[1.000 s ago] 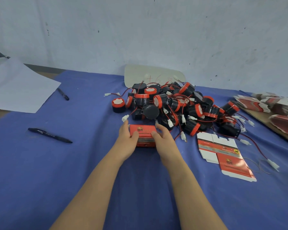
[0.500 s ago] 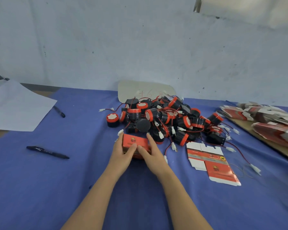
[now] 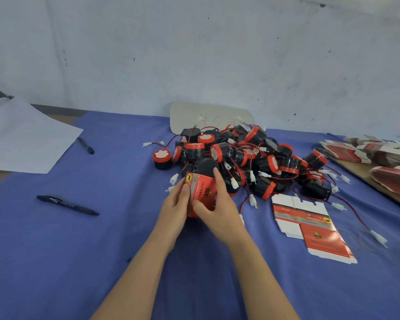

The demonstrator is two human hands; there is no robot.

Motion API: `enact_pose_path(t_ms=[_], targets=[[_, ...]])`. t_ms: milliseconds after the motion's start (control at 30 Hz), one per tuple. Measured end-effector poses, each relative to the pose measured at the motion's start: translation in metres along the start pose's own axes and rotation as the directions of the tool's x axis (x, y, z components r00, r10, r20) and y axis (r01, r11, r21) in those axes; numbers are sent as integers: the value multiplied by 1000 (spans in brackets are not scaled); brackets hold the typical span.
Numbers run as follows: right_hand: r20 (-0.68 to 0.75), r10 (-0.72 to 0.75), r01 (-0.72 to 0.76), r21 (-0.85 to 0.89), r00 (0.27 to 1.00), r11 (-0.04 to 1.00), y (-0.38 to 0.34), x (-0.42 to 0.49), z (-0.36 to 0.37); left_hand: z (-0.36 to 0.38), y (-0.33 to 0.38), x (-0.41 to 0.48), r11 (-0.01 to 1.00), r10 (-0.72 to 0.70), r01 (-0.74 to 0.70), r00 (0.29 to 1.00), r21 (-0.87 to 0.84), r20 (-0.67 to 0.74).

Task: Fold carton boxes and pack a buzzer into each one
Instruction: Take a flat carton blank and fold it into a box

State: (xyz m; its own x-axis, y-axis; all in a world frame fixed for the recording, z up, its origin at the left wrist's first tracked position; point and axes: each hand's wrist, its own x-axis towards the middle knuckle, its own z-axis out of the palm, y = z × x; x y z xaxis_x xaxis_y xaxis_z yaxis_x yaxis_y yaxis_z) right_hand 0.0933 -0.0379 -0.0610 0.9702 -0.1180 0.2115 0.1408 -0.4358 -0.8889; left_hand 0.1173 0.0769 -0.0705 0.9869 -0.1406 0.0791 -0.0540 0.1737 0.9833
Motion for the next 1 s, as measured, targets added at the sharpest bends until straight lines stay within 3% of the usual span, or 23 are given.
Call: enact_pose_path(t_ms=[167, 300, 467, 667, 833, 1000], targets=[[-47, 16, -21, -112, 999, 993, -6, -1, -5, 3, -6, 2, 926, 167, -132, 984, 355, -69], [-21, 51, -54, -127, 998, 990, -4, -1, -8, 2, -6, 0, 849, 271, -194, 958, 491, -90], [24, 66, -66, -23, 998, 998, -6, -1, -8, -1, -5, -1, 860, 304, -238, 949, 451, -79], [145, 8, 6, -97, 989, 995, -10, -6, 0, -4, 3, -4, 966, 73, -58, 996, 252, -48], [171, -18, 34, -94, 985, 995, -11, -7, -1, -6, 1, 3, 935, 131, -91, 987, 343, -95], [146, -53, 60, -41, 988, 997, -7, -6, 0, -8, 4, 5, 944, 81, -38, 990, 328, -118]])
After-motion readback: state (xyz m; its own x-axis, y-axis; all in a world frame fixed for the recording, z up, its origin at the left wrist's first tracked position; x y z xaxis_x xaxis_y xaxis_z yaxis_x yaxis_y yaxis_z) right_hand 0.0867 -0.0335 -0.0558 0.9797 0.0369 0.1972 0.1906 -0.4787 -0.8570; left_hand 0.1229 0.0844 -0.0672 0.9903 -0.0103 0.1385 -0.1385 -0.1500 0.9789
